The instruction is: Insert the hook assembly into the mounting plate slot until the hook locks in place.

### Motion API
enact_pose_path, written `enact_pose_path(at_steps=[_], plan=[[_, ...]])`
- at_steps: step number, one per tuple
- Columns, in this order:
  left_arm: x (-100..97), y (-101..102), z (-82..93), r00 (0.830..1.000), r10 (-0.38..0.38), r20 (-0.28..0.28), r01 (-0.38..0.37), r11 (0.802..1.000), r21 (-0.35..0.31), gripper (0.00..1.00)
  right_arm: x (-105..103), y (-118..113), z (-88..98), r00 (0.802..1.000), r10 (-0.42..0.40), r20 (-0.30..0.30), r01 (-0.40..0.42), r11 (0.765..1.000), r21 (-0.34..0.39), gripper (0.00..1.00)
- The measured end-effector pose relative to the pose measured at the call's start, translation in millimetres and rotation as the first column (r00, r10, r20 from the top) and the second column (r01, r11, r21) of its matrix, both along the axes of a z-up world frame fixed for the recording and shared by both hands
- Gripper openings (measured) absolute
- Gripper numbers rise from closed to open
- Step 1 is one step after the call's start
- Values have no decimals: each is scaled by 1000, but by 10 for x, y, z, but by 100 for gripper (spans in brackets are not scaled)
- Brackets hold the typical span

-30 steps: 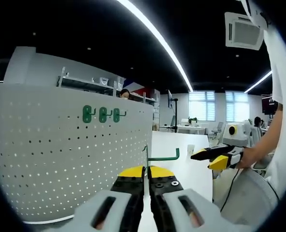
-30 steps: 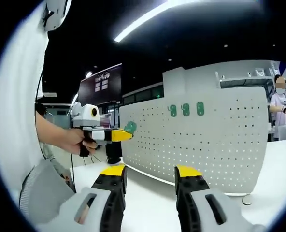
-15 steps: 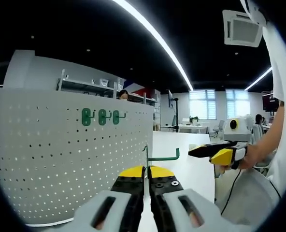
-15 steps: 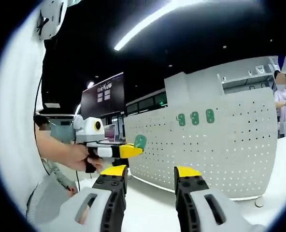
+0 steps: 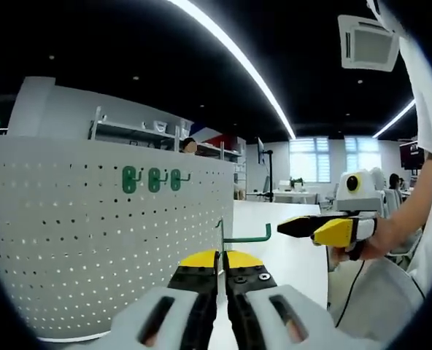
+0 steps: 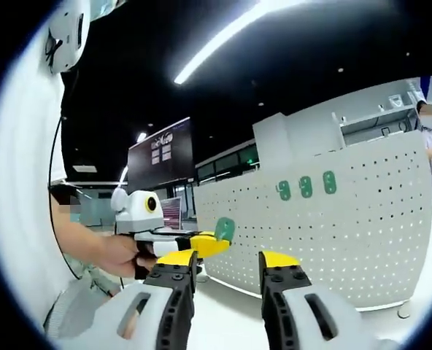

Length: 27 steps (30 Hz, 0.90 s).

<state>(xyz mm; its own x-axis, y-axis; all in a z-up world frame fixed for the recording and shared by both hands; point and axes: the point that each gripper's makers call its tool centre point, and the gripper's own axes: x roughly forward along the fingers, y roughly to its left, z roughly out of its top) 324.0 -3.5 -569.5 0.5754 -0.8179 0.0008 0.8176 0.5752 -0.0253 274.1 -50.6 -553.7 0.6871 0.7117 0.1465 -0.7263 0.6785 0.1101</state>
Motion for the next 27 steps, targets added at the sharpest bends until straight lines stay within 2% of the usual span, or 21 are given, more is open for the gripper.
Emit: enact_pose_path(at_steps=[9, 14, 19, 24, 27], plan=[[-21, -90, 11, 1000, 8, 1, -8, 1000, -8, 2, 67, 69, 47, 1000, 0, 2, 0, 1000, 11, 28], [-37, -87, 70, 999, 24, 24, -24, 1000, -16, 2, 112, 120, 48, 1000, -1, -4, 1, 1000, 15, 27], [-45, -87, 87, 999, 31, 25, -31, 999, -26, 2, 163, 162, 79, 1000, -7, -9, 7, 999, 36, 24], [-67, -125, 64, 999, 32, 25, -31, 999, -17, 2, 189, 214, 107, 1000, 9, -15, -9, 999, 35, 18], [-87, -152, 53, 999, 31, 25, -30, 999, -16, 2, 195, 228, 115, 1000, 11, -13, -11, 999, 32, 17]])
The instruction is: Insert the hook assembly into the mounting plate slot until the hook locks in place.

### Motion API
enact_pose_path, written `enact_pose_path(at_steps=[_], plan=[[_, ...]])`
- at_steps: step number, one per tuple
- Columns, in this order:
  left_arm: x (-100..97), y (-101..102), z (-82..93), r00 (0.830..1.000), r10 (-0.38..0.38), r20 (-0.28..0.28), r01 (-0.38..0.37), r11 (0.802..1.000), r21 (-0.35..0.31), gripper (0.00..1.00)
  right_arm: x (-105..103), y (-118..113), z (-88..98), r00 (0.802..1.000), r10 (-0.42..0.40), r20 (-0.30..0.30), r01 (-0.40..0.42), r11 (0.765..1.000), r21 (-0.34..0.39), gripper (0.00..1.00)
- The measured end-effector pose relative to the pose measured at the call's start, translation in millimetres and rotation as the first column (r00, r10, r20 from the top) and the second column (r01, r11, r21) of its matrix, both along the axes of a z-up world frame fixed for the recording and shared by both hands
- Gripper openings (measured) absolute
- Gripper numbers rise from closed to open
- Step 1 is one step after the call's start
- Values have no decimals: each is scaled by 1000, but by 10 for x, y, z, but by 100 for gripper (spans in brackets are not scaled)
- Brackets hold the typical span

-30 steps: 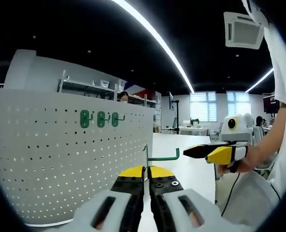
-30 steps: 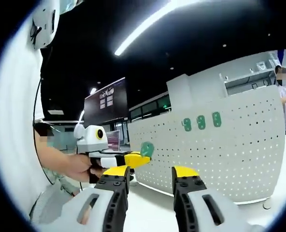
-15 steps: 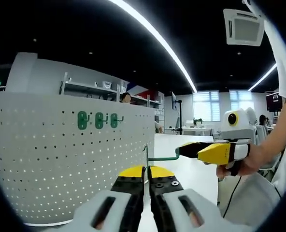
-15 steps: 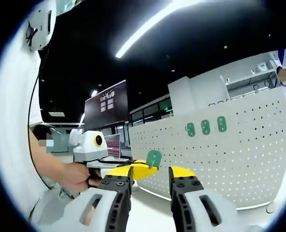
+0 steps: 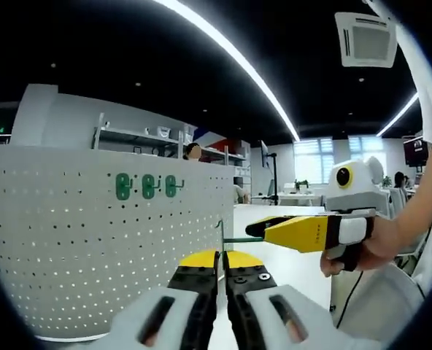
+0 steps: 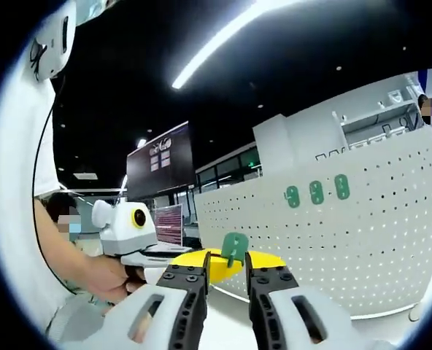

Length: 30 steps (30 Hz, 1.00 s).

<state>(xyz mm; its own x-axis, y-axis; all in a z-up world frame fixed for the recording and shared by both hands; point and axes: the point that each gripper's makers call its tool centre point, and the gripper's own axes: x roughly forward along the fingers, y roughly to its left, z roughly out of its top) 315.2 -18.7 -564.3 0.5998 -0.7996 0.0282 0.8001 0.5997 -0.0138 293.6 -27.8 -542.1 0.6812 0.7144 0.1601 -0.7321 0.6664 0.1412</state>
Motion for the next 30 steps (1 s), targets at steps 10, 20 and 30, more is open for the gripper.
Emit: enact_pose_path(at_steps=[10, 20, 30], plan=[[-21, -30, 29, 1000, 1, 2, -1, 1000, -17, 2, 49, 19, -19, 1000, -14, -21, 14, 1000, 6, 12], [-66, -80, 29, 1000, -10, 5, 10, 1000, -17, 1, 86, 39, -51, 997, -47, -57, 48, 998, 29, 5], [-66, -70, 27, 1000, -4, 3, 4, 1000, -17, 1, 92, 30, -49, 995, -66, -68, 70, 996, 47, 3]])
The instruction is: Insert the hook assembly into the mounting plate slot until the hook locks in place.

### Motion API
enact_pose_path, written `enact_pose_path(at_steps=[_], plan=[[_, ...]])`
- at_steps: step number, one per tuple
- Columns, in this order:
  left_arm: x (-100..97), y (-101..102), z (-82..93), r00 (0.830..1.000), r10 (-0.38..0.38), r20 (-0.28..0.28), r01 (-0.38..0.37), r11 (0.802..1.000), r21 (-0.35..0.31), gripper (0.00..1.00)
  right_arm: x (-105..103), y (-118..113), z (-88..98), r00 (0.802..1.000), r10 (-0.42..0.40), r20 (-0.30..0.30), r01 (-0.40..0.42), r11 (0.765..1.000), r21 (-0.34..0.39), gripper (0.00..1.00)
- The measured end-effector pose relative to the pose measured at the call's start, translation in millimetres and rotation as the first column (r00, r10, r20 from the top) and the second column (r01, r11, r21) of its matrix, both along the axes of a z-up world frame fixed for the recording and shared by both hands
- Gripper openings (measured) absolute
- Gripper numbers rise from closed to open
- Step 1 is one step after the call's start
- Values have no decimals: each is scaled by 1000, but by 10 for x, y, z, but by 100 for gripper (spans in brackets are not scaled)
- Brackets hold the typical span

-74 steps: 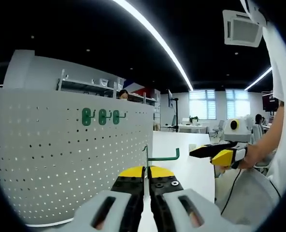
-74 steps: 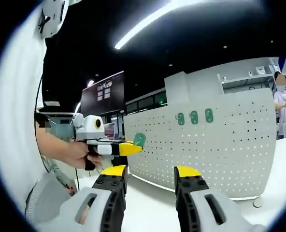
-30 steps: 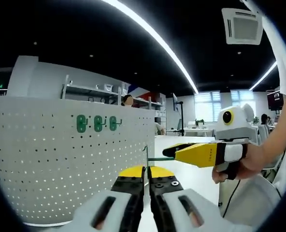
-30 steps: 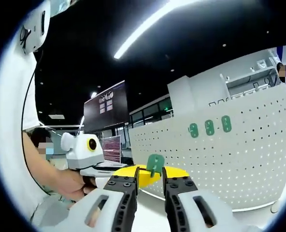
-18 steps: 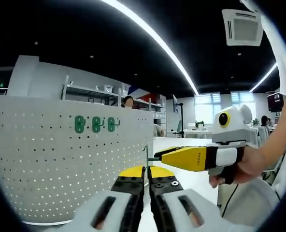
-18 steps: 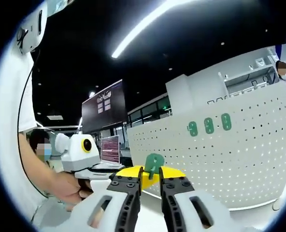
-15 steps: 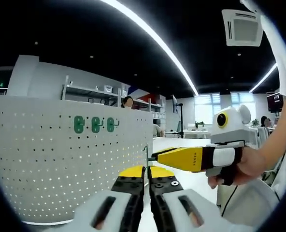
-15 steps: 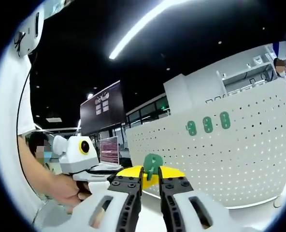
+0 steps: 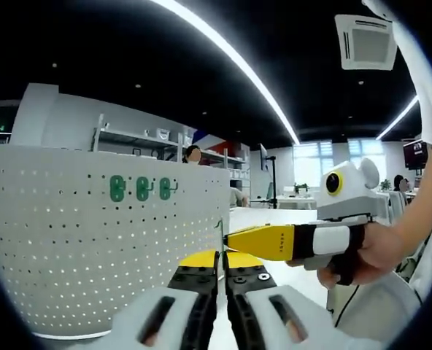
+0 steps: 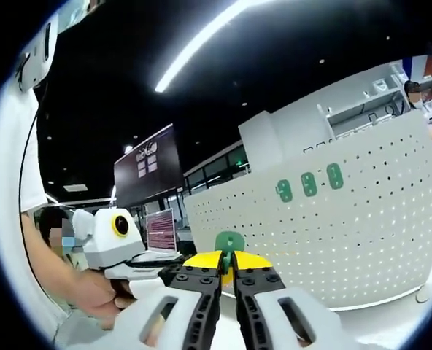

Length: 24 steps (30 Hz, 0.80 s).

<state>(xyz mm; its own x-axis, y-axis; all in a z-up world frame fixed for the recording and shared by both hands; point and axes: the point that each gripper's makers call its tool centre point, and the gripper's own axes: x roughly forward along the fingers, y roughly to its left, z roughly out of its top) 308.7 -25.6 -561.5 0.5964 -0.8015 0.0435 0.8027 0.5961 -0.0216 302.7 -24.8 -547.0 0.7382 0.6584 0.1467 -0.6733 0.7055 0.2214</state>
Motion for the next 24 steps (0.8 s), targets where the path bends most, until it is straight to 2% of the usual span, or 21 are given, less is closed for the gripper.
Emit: enact_pose_path(at_steps=[18, 22, 24], plan=[[-5, 22, -24, 1000, 7, -11, -7, 1000, -4, 2, 5, 4, -22, 1000, -14, -3, 14, 1000, -13, 1], [2, 20, -50, 1000, -3, -30, 3, 1000, -8, 4, 5, 5, -45, 1000, -10, -11, 9, 1000, -22, 1], [6, 28, -71, 1000, 0, -22, 0, 1000, 13, 7, 0, 8, -25, 1000, -12, -3, 12, 1000, -24, 1]])
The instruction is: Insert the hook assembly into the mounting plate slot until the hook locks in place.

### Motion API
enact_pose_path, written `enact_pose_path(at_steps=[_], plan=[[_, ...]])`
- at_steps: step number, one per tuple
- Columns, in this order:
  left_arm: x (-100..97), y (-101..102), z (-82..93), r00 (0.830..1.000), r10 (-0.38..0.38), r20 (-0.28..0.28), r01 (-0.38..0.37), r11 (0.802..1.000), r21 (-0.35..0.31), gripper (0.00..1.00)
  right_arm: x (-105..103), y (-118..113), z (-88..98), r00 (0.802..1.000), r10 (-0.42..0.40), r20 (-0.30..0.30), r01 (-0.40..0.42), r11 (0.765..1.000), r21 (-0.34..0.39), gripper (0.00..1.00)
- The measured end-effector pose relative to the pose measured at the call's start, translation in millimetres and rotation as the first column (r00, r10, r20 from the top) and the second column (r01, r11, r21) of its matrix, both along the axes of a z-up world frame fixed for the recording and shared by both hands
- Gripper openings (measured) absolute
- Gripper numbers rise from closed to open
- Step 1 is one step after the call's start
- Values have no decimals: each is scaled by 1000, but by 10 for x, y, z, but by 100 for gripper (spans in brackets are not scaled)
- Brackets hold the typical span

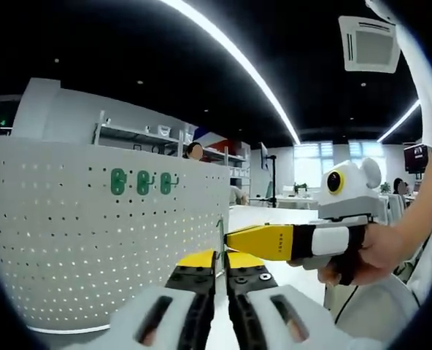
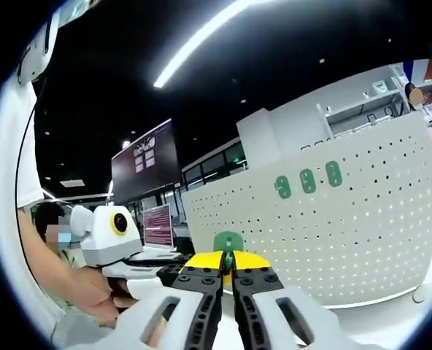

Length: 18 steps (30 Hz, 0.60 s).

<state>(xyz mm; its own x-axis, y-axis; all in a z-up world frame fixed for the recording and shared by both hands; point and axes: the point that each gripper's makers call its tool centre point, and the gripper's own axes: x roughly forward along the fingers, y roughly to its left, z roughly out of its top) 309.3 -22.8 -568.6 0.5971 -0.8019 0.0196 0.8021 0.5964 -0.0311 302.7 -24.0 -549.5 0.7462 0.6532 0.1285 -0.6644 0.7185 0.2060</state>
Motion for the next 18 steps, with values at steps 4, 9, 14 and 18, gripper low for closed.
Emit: enact_pose_path(at_steps=[4, 9, 14, 18], plan=[[54, 51, -36, 999, 30, -18, -30, 1000, 0, 33, 13, -17, 2, 1000, -1, -2, 1, 1000, 5, 1], [119, 85, -93, 997, 69, -33, -68, 998, 13, 69, 19, -43, -3, 1000, -7, -1, 7, 1000, -1, 1], [132, 101, -125, 996, 77, -51, -76, 997, 12, 81, 30, -75, -6, 1000, -9, -13, 9, 1000, 17, 1], [128, 101, -115, 996, 75, -48, -75, 997, 3, 82, 23, -78, 0, 1000, -6, -13, 7, 1000, 23, 1]])
